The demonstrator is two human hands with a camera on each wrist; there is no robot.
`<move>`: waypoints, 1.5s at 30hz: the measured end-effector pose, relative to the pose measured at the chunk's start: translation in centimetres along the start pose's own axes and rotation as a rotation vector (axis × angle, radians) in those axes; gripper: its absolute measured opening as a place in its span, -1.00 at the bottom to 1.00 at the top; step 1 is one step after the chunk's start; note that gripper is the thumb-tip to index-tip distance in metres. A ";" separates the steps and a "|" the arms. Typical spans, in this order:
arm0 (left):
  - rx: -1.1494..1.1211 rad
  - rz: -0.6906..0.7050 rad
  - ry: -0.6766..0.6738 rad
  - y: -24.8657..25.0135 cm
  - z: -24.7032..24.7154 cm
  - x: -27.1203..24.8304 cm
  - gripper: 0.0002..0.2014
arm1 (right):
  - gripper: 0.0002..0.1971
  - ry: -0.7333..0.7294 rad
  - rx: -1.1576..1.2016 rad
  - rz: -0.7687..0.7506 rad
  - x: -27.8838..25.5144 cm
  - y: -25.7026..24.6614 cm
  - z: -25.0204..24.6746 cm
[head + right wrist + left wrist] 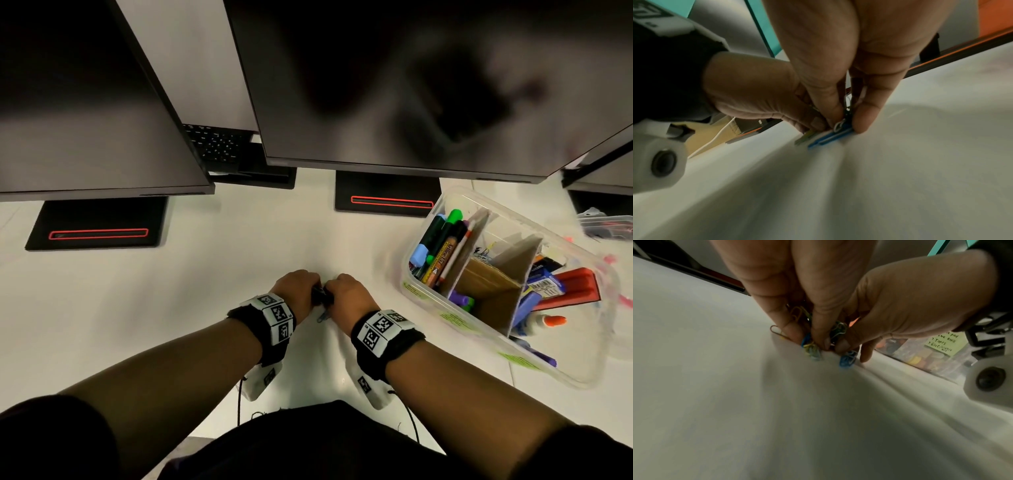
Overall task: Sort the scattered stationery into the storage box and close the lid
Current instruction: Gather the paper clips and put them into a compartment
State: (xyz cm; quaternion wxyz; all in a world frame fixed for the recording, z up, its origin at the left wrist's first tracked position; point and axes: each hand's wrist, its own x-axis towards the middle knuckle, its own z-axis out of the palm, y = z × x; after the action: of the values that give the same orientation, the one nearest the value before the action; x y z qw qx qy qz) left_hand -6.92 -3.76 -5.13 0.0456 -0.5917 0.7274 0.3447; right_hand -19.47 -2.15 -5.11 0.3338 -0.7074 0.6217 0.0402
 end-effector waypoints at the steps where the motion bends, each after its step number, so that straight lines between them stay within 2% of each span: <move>1: -0.007 0.006 0.001 0.1 -0.1 -0.2 -0.79 | -0.79 -0.003 0.002 0.010 -0.1 0.0 -0.2; 8: -0.121 0.022 0.082 1.9 -2.6 -0.9 -0.84 | -0.76 0.131 -0.009 0.027 -1.4 -0.7 -3.2; 18: -0.144 0.199 0.198 8.0 -9.3 -1.5 -0.79 | -0.77 0.297 -0.110 0.044 -4.1 -1.3 -11.6; 24: -0.236 0.295 0.201 14.6 -10.2 -0.4 -0.81 | -0.83 0.394 -0.023 0.148 -7.4 2.0 -16.7; 29: -0.202 0.363 0.215 20.9 -8.9 2.2 -0.80 | -0.84 0.509 0.001 0.249 -9.5 7.1 -19.6; 33: -0.231 0.349 0.176 24.3 -6.8 4.1 -0.76 | -0.86 0.501 -0.003 0.332 -9.7 10.9 -20.4; 36: -0.169 0.348 0.115 25.3 -5.3 5.2 -0.65 | -0.81 0.447 -0.015 0.369 -9.6 12.5 -20.2; 40: -0.298 0.326 -0.165 25.1 -4.1 5.8 -0.52 | -0.66 0.401 0.028 0.427 -9.2 14.1 -19.8; 41: -0.305 0.335 -0.167 25.0 -4.1 5.8 -0.52 | -0.67 0.407 0.038 0.434 -9.1 14.3 -19.7; 45: -0.282 0.317 -0.011 23.6 -5.0 6.0 -0.58 | -0.75 0.442 0.030 0.425 -8.8 13.6 -19.8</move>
State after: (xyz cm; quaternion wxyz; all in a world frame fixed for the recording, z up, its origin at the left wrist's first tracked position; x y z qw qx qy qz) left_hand -28.00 -10.04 6.36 -0.0885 -0.4683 0.7556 0.4494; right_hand -40.86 -5.01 8.65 0.1851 -0.5482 0.8138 -0.0552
